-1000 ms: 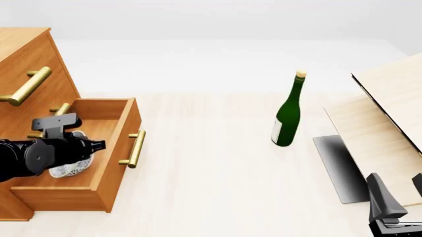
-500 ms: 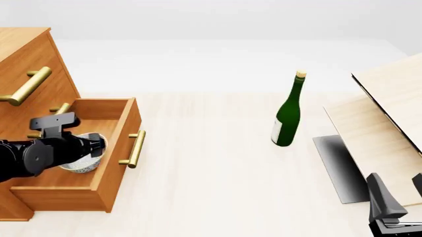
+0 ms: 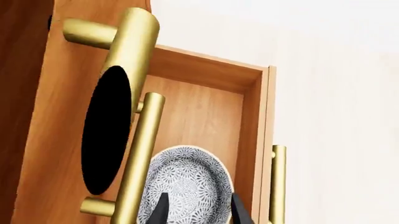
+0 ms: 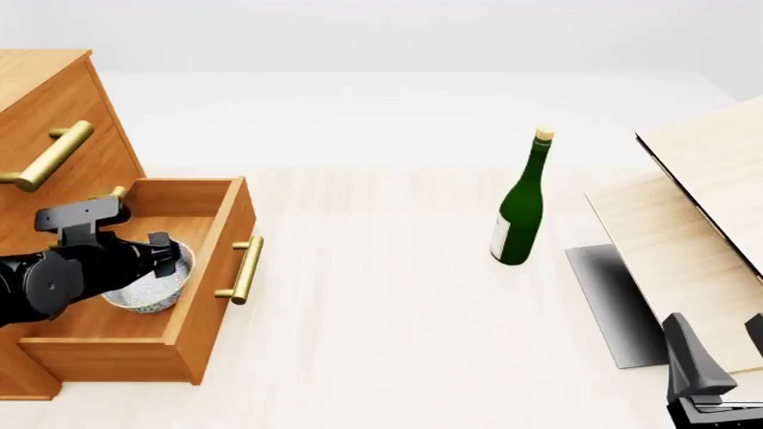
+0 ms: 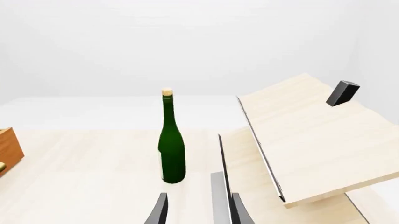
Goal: Put the bowl in the bottom drawer of the cabinet.
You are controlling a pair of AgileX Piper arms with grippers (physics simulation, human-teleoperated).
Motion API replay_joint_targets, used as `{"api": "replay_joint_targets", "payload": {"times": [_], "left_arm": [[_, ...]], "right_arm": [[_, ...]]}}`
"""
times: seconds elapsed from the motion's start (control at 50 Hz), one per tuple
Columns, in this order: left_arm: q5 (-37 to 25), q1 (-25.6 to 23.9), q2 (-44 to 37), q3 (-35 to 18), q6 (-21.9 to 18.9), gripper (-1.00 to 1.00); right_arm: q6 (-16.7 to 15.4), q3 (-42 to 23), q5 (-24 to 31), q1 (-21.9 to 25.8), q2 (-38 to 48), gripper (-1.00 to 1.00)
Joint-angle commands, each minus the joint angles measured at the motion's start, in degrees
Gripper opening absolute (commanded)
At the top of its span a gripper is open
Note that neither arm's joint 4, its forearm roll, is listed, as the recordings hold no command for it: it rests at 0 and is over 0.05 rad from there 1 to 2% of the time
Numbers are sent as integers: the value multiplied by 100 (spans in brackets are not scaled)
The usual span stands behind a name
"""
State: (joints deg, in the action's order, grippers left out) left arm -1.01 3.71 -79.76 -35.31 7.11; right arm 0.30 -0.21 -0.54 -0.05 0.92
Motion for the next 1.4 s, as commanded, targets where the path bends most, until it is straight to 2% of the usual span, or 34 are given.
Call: {"api": "replay_joint_targets", "payload": {"times": [0.02,0.06,0.12,0.26,0.36,0.6,0.66,0.98,1.2,1.32,1.36,1.4], "left_arm": [[-13,-116,241,-174,108,100],[117,-152,211,-111,182,100],[-47,-185,353,-227,260,100],[-26,-291,360,-330,228,100],[-281,-423,509,-525,269,100],[-355,-537,820,-555,308,100],[-152,-551,854,-405,328,100],[-31,-832,1056,-505,374,100],[274,-1155,1410,-276,591,100],[785,-1459,1839,136,784,100],[851,-1545,1911,199,720,100],[952,-1640,2139,319,864,100]], "right_arm": [[0,0,0,0,0,100],[0,0,0,0,0,100],[0,0,0,0,0,100],[0,0,0,0,0,100],[0,0,0,0,0,100],[0,0,0,0,0,100],[0,0,0,0,0,100],[0,0,0,0,0,100],[0,0,0,0,0,100],[0,0,0,0,0,100],[0,0,0,0,0,100],[0,0,0,0,0,100]]}}
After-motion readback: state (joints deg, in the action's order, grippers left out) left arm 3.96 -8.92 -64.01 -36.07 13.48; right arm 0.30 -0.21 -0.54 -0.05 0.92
